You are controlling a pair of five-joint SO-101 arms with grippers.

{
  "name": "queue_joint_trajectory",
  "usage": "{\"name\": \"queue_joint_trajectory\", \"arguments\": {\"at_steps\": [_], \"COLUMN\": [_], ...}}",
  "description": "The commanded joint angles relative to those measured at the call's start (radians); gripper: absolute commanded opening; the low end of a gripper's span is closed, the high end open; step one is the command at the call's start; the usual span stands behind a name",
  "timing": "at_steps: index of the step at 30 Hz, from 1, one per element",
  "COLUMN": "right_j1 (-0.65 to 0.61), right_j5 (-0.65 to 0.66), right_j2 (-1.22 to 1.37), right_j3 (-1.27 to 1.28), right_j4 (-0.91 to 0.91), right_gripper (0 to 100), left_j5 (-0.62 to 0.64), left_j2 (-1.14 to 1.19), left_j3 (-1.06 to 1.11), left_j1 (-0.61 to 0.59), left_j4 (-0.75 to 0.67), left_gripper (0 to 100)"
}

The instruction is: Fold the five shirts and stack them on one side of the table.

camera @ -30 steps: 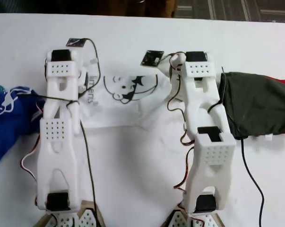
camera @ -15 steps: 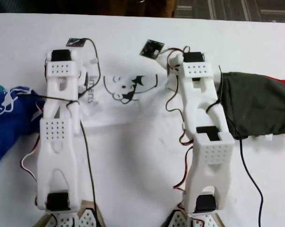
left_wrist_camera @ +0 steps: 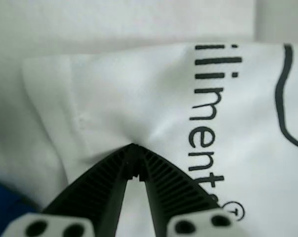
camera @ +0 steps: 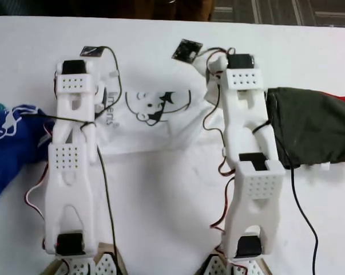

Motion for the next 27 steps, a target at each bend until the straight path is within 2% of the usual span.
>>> {"name": "queue_joint_trajectory", "arguments": {"at_steps": [1, 6, 12, 21, 27], "right_j1": [0.005, -0.015, -0.053, -0.085, -0.087], "right_j5": [-0.011, -0.017, -0.063, -0.063, -0.064], "right_j2": [-0.068, -0.074, -0.074, -0.073, -0.073], "right_j3": [-0.1, -0.095, 0.049, 0.279, 0.305], "right_j4": [0.122, 0.311, 0.303, 0.065, -0.074], "right_gripper": [1.9, 1.9, 1.9, 1.9, 1.9], "left_j5": [-0.003, -0.003, -0.003, -0.003, -0.003], "left_j2": [0.003, 0.003, 0.003, 0.003, 0.003], "left_j3": [-0.013, -0.013, -0.013, -0.013, -0.013], "left_j1": [0.003, 0.003, 0.003, 0.003, 0.003], "left_j4": [-0.006, -0.006, -0.006, -0.006, -0.006], "left_gripper": [3, 3, 3, 3, 3]}}
